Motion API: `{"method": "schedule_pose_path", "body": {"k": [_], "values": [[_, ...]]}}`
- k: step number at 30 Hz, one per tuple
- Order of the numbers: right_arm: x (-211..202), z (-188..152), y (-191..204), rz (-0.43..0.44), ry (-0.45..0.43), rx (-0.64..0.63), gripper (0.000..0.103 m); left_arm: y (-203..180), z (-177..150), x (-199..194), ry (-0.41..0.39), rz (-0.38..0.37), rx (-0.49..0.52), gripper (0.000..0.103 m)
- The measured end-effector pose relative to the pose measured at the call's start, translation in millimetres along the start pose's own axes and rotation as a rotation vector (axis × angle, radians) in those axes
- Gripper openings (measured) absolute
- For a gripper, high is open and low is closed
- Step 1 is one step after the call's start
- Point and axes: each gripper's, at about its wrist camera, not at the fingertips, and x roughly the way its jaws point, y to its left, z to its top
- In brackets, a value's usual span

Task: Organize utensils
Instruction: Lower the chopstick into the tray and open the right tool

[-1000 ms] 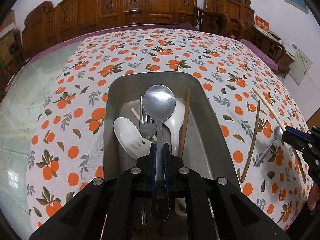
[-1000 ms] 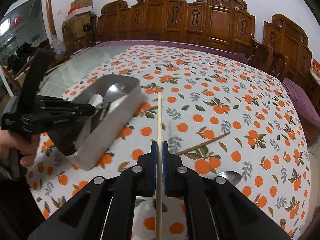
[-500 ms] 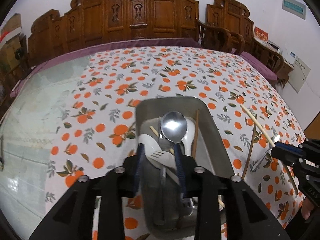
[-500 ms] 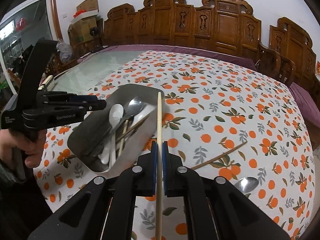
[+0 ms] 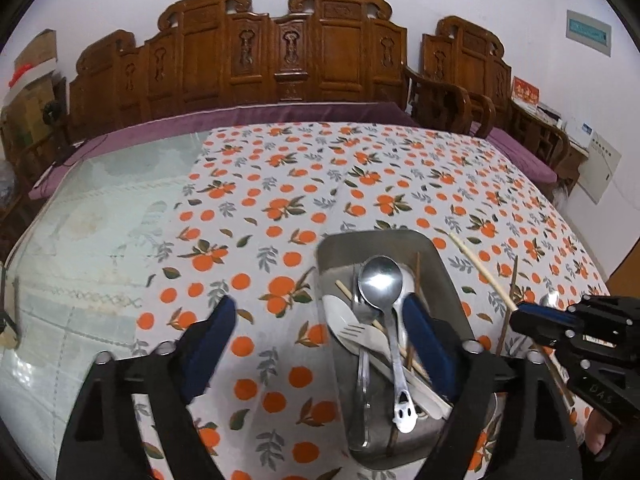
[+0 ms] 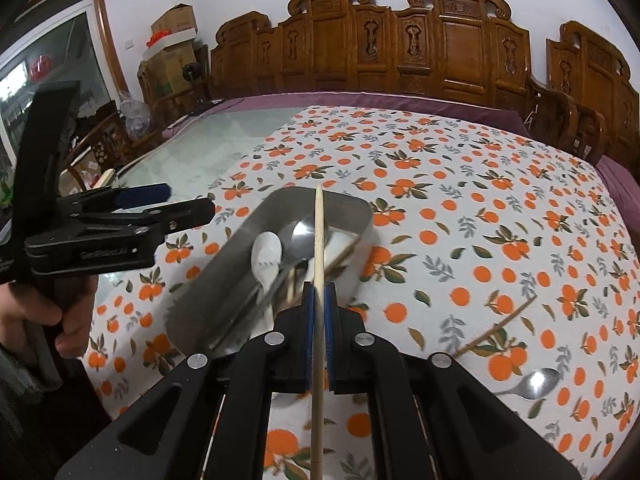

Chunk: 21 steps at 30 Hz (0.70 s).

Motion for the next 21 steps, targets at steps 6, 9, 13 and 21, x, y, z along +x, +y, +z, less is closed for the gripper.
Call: {"method": "schedule_pose_path", "body": {"k": [6,9,13,21], "values": [[19,9,10,0.017,0.010,0.021,0.006,15,5,-6,-0.015,0.018,-0.026,0.088],[28,13,12,0.025,0.015,0.041,0.006,21,6,-9,-0.023,0.020,-0.037,0.088],[44,18,15,0.032,0.024,0.069,0.006,28,7,-12,-0.031,0.027,-0.051,0.088],[68,17,26,0.033,0.052,0.077,0.006,33,7,-14,-0.038,0.034,-0.069,0.088]]}}
